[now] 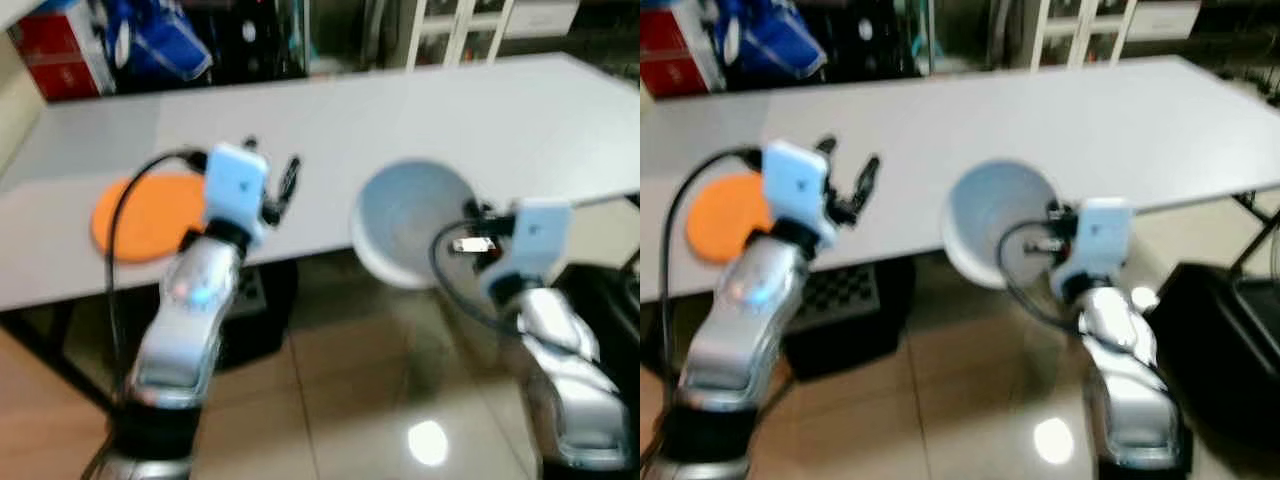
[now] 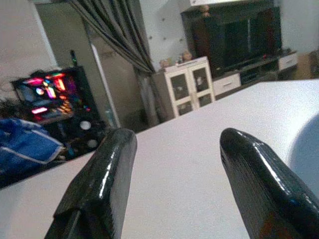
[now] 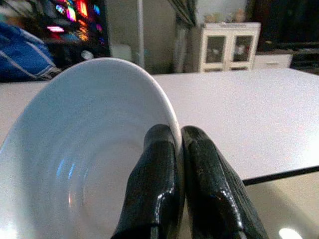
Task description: Setting the table
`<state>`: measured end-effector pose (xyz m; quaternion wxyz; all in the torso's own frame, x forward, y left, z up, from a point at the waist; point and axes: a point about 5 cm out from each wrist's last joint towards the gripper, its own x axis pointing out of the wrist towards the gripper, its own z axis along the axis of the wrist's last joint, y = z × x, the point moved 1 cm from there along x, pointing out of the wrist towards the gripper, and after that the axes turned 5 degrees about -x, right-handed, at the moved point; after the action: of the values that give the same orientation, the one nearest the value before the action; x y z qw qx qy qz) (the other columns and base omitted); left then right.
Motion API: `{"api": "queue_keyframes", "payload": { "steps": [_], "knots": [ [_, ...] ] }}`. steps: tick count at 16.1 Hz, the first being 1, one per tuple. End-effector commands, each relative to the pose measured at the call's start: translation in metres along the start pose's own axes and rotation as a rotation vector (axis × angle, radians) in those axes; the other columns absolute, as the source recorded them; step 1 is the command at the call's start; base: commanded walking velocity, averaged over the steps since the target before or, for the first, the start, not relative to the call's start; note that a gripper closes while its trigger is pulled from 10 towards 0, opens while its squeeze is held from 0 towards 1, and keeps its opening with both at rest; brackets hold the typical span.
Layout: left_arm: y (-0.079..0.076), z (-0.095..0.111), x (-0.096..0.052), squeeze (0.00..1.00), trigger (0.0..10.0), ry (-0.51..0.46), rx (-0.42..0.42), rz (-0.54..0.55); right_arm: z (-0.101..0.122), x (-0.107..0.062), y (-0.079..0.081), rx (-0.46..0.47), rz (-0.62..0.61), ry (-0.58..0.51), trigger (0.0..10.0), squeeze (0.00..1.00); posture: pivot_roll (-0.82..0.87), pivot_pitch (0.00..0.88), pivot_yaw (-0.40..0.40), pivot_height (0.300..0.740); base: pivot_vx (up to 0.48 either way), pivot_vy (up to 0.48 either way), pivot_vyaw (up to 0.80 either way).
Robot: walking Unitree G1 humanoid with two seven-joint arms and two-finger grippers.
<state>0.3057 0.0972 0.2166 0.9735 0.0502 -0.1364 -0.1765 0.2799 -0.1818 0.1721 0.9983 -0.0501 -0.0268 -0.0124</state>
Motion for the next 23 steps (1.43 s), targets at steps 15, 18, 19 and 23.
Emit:
{"api": "queue_keyframes", "payload": {
  "steps": [15,18,19,23],
  "knots": [
    [0.0094,0.0019,-0.0027,0.00,10.0,-0.003,0.041,0.012,0.0111,0.0045,0.0043,0.064,-0.007,-0.044,10.0,0.00,-0.06,0.000,0.003,0.740,0.466,0.000,0.10],
    [0.0089,0.0026,-0.0032,0.00,10.0,-0.003,0.045,0.011,0.0105,0.0044,0.0056,0.078,0.015,-0.040,10.0,0.00,-0.05,0.000,0.000,0.740,0.465,0.000,0.00],
    [0.0091,0.0032,-0.0044,0.00,10.0,-0.010,0.028,0.019,0.0100,0.0041,0.0068,0.091,0.029,-0.036,10.0,0.00,-0.05,0.000,-0.002,0.740,0.000,0.000,0.00],
    [0.0067,0.0027,-0.0110,0.00,10.0,0.016,0.091,-0.049,0.0074,0.0063,0.0067,0.144,0.048,-0.006,10.0,0.00,-0.04,0.000,-0.008,0.740,0.000,0.000,0.00]
  ]
}}
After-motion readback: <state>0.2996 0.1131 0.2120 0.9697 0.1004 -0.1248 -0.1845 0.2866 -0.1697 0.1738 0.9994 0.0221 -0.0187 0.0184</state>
